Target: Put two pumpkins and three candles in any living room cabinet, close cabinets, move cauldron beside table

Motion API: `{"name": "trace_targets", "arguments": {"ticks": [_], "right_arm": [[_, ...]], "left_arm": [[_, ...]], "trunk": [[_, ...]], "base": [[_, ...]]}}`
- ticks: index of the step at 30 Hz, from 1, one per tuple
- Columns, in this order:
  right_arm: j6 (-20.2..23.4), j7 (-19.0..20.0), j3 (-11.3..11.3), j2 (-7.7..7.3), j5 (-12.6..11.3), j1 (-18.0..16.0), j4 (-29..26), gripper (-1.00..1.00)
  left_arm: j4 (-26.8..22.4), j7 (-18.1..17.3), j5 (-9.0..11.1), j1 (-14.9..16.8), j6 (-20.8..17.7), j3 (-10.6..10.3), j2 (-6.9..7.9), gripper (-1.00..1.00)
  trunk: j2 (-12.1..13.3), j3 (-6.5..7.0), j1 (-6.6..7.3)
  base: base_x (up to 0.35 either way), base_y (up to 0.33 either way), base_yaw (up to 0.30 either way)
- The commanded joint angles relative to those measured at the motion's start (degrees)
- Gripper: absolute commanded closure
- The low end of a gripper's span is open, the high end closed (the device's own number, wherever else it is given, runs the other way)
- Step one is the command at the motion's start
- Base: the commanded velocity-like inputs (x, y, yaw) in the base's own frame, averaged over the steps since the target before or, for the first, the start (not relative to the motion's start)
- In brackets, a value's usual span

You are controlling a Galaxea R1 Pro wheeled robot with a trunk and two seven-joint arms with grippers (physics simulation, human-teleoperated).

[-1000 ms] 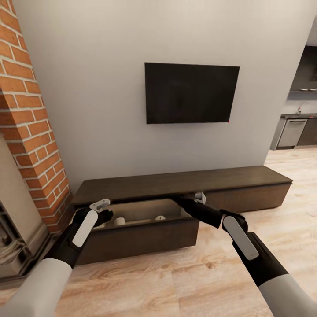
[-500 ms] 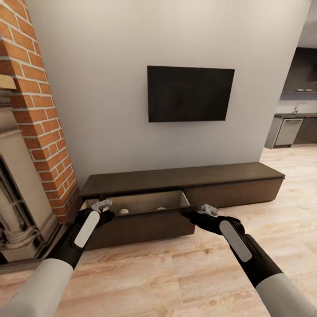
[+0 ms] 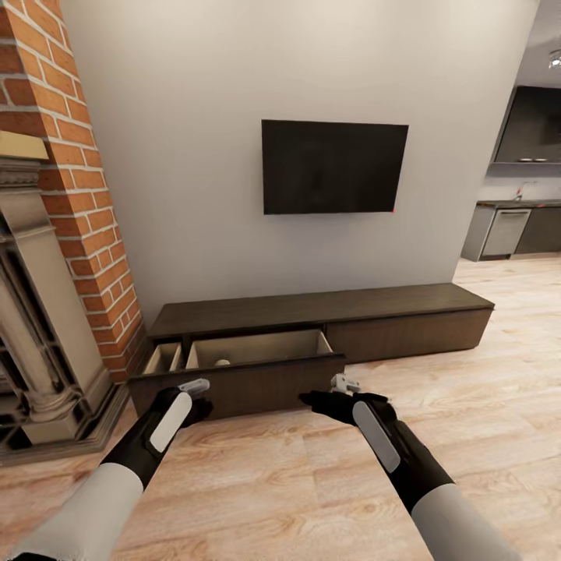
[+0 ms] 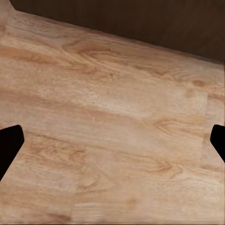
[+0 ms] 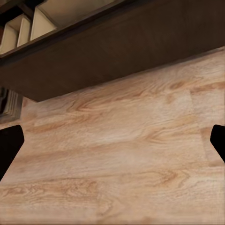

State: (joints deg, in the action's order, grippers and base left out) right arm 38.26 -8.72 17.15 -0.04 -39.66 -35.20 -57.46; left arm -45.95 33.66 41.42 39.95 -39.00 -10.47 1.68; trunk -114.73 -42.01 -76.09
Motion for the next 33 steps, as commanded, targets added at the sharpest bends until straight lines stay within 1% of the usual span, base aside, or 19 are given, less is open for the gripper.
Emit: {"name": "trace_targets", "arguments": {"ticks": [1,5,15,19,23,30,33], "right_arm": [[0.09,-0.53,0.08,0.56,0.54,-0.04,0.11,-1.00],[0.00,-0.51,0.08,1.38,2.38,-0.04,0.35,-1.00],[-0.49,-0.51,0.20,1.67,2.97,-0.03,0.48,-1.00],[-1.65,-0.51,1.47,1.70,2.93,-0.03,0.76,-1.00],[-1.97,-0.51,1.99,1.77,3.06,-0.02,1.80,-1.00],[-2.05,-0.51,2.10,1.78,3.17,-0.03,2.03,-1.00],[-2.05,-0.51,2.10,1.72,3.18,-0.04,2.04,-1.00]], "left_arm": [[0.69,0.46,0.57,0.02,0.60,-0.38,0.08,-1.00],[1.68,0.18,0.56,-0.02,2.19,-0.48,0.48,-1.00],[1.94,0.04,0.42,-0.05,4.94,-0.72,0.95,-1.00],[1.93,0.05,0.42,-0.04,5.20,-0.77,1.03,-1.00],[1.95,0.02,0.42,-0.04,5.24,-0.77,1.04,-1.00],[1.93,0.01,0.42,-0.02,5.31,-0.78,1.05,-1.00],[1.98,0.01,0.46,0.00,6.62,-0.81,1.05,-1.00]], "trunk": [[-0.03,-0.06,0.01],[-0.03,-0.06,0.01],[-0.03,-0.06,0.01],[-0.03,-0.06,0.01],[-1.64,-0.78,-0.87],[-4.44,-2.04,-2.40],[-5.65,-2.57,-3.06]], "base": [[-0.027,0.000,0.000],[-0.013,0.000,0.000],[-0.001,0.000,0.000],[0.000,0.000,0.000],[0.000,0.000,0.000],[0.000,0.000,0.000],[0.000,0.000,0.000]]}}
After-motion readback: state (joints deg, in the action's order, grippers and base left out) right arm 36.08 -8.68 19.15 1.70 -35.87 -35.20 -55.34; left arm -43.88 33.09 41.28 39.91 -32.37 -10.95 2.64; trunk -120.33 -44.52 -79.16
